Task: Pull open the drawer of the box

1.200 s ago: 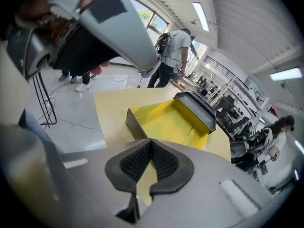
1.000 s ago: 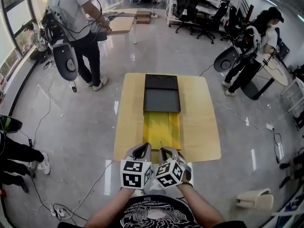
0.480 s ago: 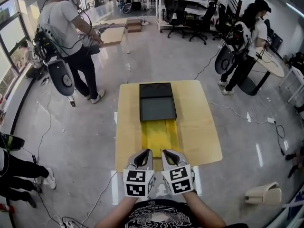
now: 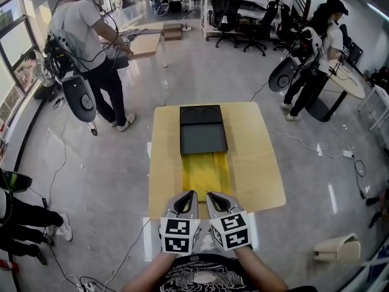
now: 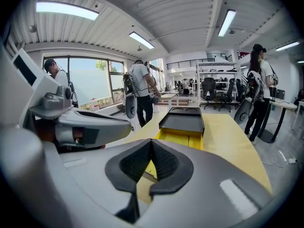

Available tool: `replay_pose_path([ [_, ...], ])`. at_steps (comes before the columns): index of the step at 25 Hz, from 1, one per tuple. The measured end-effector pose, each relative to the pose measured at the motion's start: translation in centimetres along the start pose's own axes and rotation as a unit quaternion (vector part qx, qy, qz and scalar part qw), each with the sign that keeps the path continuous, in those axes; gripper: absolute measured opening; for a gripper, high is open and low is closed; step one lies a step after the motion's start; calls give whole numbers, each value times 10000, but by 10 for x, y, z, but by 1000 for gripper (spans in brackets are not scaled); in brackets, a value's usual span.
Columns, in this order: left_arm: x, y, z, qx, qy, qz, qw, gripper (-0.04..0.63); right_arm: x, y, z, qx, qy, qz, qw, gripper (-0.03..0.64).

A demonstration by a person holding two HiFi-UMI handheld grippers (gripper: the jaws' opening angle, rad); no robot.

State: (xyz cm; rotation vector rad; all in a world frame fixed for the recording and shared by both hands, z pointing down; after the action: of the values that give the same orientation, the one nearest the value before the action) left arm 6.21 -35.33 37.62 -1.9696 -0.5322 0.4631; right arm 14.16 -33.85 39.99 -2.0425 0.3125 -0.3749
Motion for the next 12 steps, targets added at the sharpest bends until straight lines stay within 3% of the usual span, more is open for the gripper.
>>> replay_pose_path([
  [5,5,-18,-7,-14,-37,-38,10000,17,4,-21,-5,-30,-18,-17,10000,5],
  [12,-1,1,-31,-26,-33,-42,10000,17,23,-1,-21,-36,-2,-7,10000,5],
])
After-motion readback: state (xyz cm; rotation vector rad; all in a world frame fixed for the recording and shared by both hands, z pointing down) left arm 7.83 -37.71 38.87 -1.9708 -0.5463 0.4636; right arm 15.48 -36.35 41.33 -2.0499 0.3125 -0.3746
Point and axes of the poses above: the fingertips, and each gripper's own axes: z backward along the fingers, x to its right, y out of its top, the point moved 4 cm from there along z, backward along the fingers, and after that the axes turned 1 degree about y, right-handed, at the moved point
